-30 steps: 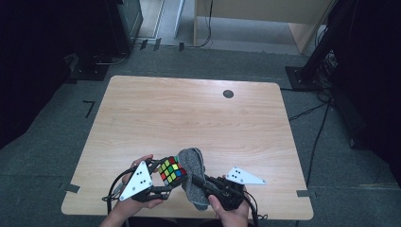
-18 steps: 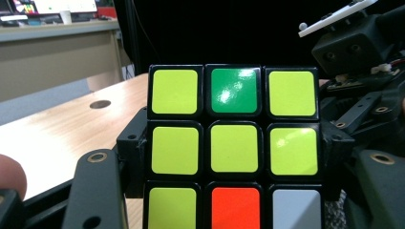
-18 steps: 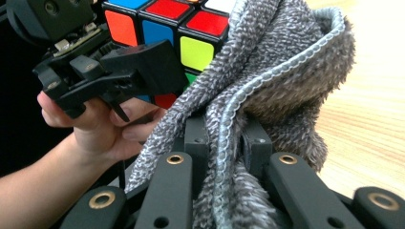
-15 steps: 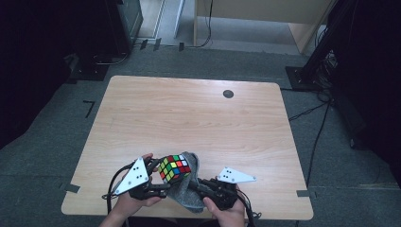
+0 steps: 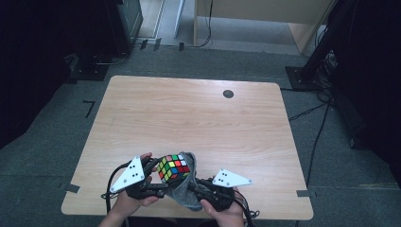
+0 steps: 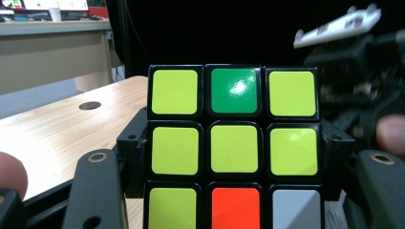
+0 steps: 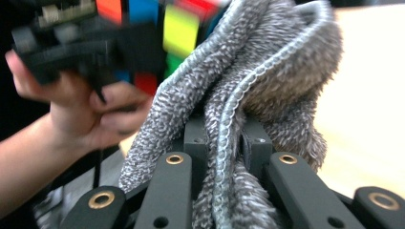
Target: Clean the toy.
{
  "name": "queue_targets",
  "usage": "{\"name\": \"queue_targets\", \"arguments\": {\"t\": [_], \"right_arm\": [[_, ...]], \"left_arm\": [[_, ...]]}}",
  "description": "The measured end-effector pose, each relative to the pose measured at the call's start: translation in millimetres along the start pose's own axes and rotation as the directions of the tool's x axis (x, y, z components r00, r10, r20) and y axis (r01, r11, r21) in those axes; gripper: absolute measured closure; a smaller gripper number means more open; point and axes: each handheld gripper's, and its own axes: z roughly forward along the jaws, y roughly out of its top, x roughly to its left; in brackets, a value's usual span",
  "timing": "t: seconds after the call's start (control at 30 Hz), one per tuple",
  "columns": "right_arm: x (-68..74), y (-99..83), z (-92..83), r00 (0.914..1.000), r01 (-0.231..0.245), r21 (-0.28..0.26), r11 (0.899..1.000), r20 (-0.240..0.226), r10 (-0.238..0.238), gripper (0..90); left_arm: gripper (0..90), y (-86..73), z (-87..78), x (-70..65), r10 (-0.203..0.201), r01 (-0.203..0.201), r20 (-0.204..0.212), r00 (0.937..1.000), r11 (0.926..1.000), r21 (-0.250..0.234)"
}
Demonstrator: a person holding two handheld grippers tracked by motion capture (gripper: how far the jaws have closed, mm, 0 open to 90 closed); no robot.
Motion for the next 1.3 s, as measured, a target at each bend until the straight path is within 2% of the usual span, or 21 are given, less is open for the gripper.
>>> {"name": "queue_targets", "arguments": {"t": [0.1,0.13,0.17,0.27,0.37,0.43,0.57,0.67,0.77,0.87,0.9,0.97,1.0,1.03,1.07,1.13,1.17,1.23,1.3], "right_arm": [[-3.7,7.6,-13.5,0.9998,-0.003,-0.086,0.996,0.017,0.005,77.5],[-3.7,8.5,-15.1,0.9998,0.002,-0.095,0.996,0.018,-0.001,77.5],[-3.1,7.9,-13.9,0.9997,0.017,-0.084,0.996,0.018,-0.015,77.4],[1.0,-1.9,1.0,0.995,0.097,-0.006,0.995,0.028,-0.096,76.7],[5.4,-8.2,10.9,0.992,0.122,0.027,0.992,0.027,-0.123,76.5],[4.9,-4.7,7.7,0.9912,0.125,0.017,0.992,0.042,-0.125,76.4],[0.2,4.6,-8.4,0.9929,0.108,-0.092,0.99,0.058,-0.103,76.7],[3.2,0.6,-2.3,0.9901,0.138,-0.056,0.989,0.033,-0.136,77.0],[11.3,-6.4,9.4,0.9781,0.205,0.005,0.979,0.034,-0.205,77.2],[15.5,-2.8,6.9,0.9643,0.257,-0.002,0.967,0.069,-0.256,77.2],[15.3,0.1,2.8,0.9641,0.256,-0.025,0.966,0.08,-0.253,77.2],[12.5,4.0,-4.7,0.9721,0.225,-0.078,0.971,0.085,-0.219,77.2],[11.3,3.9,-5.6,0.9753,0.211,-0.08,0.974,0.085,-0.204,77.0],[10.2,2.1,-3.4,0.9777,0.2,-0.068,0.977,0.079,-0.194,76.8],[10.2,-1.2,0.8,0.9772,0.199,-0.034,0.979,0.081,-0.196,76.7],[14.2,-10.3,13.4,0.9679,0.229,0.061,0.971,0.091,-0.234,76.4],[17.4,-14.6,19.6,0.9702,0.225,0.086,0.97,0.07,-0.232,76.3],[26.4,-20.1,29.8,0.9732,0.226,0.099,0.969,0.021,-0.229,76.1],[37.3,-20.9,35.2,0.9709,0.24,0.083,0.967,-0.019,-0.239,76.1]], "left_arm": [[34.1,-0.8,0.8,-0.6,0.006,-0.007,0.001,1.0,0.9999,0.01],[34.1,-0.7,1.1,-0.8,0.003,-0.003,0.005,1.0,1.0,0.008],[34.1,-0.3,1.4,-1.1,0.002,-0.002,0.008,1.0,1.0,0.004],[34.1,1.3,1.6,-2.7,0.007,-0.007,0.012,0.9999,1.0,0.001],[34.1,1.3,0.6,-2.5,0.016,-0.016,0.01,0.9998,0.9999,0.0],[34.1,0.7,0.3,-1.6,0.02,-0.02,0.0,0.9998,0.9998,0.006],[34.1,-0.6,0.4,-0.4,0.012,-0.012,-0.002,0.9999,0.9999,0.012],[34.1,2.1,-0.9,-1.7,0.009,-0.008,0.004,1.0,1.0,-0.003],[34.1,3.4,-3.7,0.4,0.004,-0.004,0.011,0.9999,0.9999,-0.01],[34.1,4.2,-6.4,2.6,-0.007,0.007,0.004,1.0,0.9996,-0.028],[34.1,4.8,-7.1,3.1,-0.011,0.011,-0.002,0.9999,0.9994,-0.033],[34.1,6.3,-9.6,4.9,-0.018,0.017,-0.008,0.9998,0.999,-0.041],[34.1,7.4,-10.9,5.8,-0.028,0.027,-0.007,0.9996,0.9984,-0.05],[34.1,8.5,-12.2,6.6,-0.038,0.038,-0.003,0.9993,0.9974,-0.062],[34.1,9.6,-13.3,7.3,-0.053,0.053,0.005,0.9986,0.9953,-0.081],[34.1,11.1,-14.5,7.8,-0.081,0.082,0.02,0.9965,0.9901,-0.114],[34.1,11.3,-14.2,7.4,-0.083,0.085,0.018,0.9964,0.9893,-0.119],[34.1,10.3,-11.8,6.3,-0.077,0.078,0.011,0.997,0.9912,-0.107],[34.1,7.3,-7.6,4.7,-0.079,0.079,0.004,0.9969,0.9926,-0.093]]}}
